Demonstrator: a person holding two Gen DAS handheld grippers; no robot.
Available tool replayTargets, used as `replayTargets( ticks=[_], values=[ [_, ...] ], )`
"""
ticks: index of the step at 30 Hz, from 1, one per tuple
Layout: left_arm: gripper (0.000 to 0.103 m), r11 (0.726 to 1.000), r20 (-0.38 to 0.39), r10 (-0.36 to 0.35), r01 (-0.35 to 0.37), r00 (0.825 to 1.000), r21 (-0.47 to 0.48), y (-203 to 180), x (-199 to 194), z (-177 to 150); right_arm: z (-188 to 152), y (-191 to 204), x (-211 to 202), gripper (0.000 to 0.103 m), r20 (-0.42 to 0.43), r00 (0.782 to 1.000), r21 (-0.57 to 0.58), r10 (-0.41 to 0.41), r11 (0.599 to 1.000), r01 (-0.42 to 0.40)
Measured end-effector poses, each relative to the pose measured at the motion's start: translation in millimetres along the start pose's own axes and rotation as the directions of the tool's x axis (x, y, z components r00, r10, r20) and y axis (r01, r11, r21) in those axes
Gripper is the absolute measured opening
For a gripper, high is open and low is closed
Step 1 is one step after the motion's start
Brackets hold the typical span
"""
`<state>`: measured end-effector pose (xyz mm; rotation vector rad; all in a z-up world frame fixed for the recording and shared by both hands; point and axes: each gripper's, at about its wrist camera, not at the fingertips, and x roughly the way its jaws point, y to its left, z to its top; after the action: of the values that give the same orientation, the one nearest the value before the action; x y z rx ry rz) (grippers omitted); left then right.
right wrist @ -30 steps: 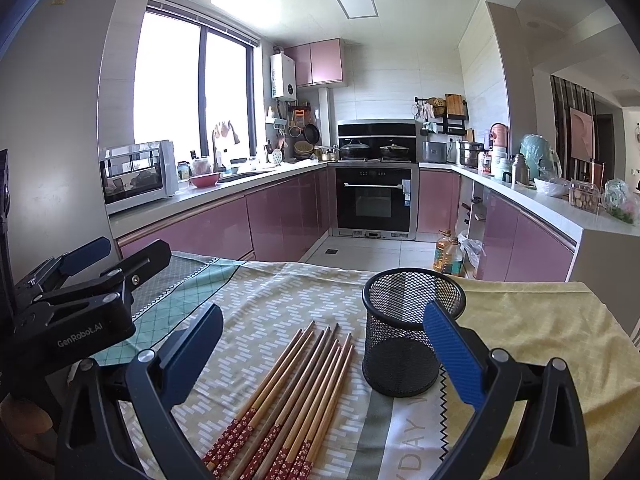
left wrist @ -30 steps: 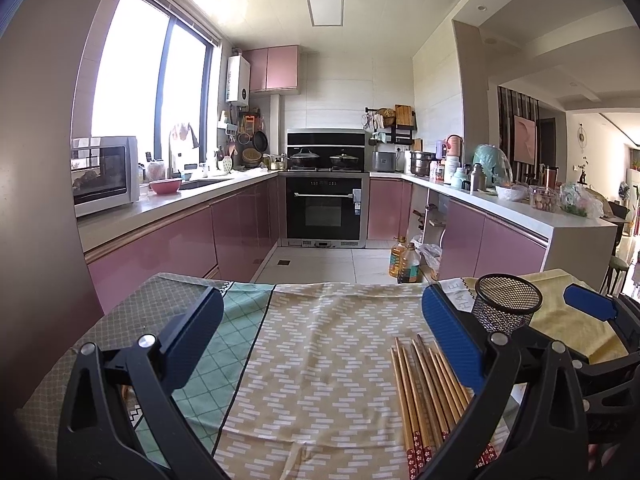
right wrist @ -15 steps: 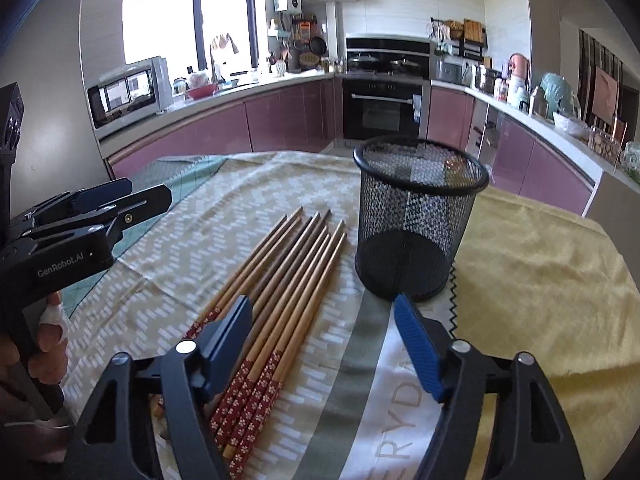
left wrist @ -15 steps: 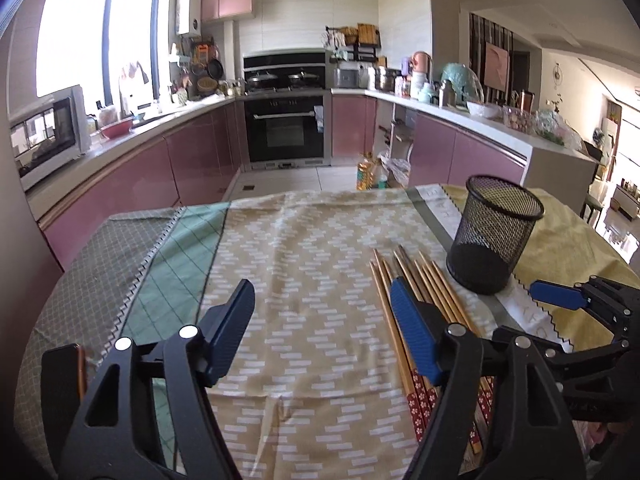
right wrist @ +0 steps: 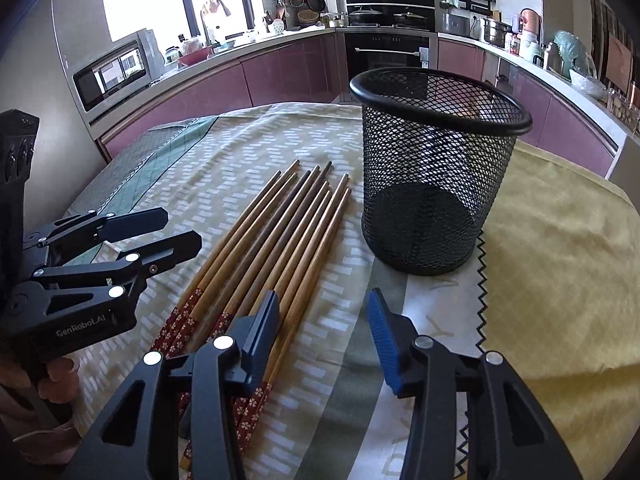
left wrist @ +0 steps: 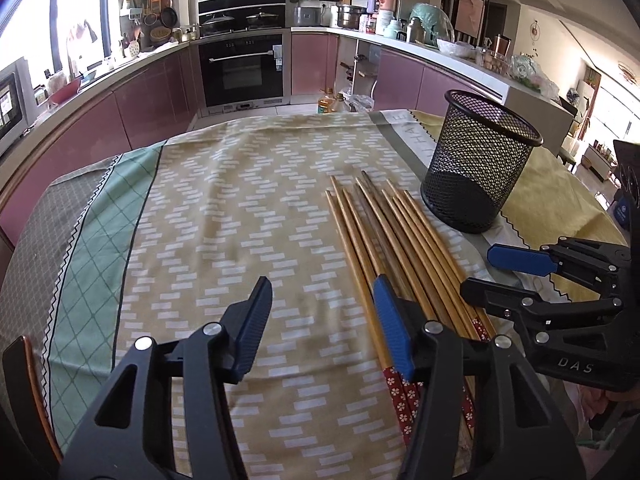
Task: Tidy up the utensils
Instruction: 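Lower the right gripper onto one wooden chopstick and close it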
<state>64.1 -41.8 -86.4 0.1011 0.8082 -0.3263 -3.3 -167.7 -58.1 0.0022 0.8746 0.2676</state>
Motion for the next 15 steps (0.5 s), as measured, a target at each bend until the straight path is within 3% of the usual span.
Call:
replayTargets(
  ticks=[7,15],
  values=[
    [0.047,0.999,-0.058,-0.045,0.044,0.997,-0.009,1,17,3,1,-5,2,0.041,-0.035,0.999,0.001,0.003,1.000,-0.003],
    [0.046,0.999,-0.091,-0.012,0.015,0.996,0.030,-4,27,12,7,3,9,0.035,-0.059,0.997,-0.045,-0.046,0.998,0.043]
  ],
)
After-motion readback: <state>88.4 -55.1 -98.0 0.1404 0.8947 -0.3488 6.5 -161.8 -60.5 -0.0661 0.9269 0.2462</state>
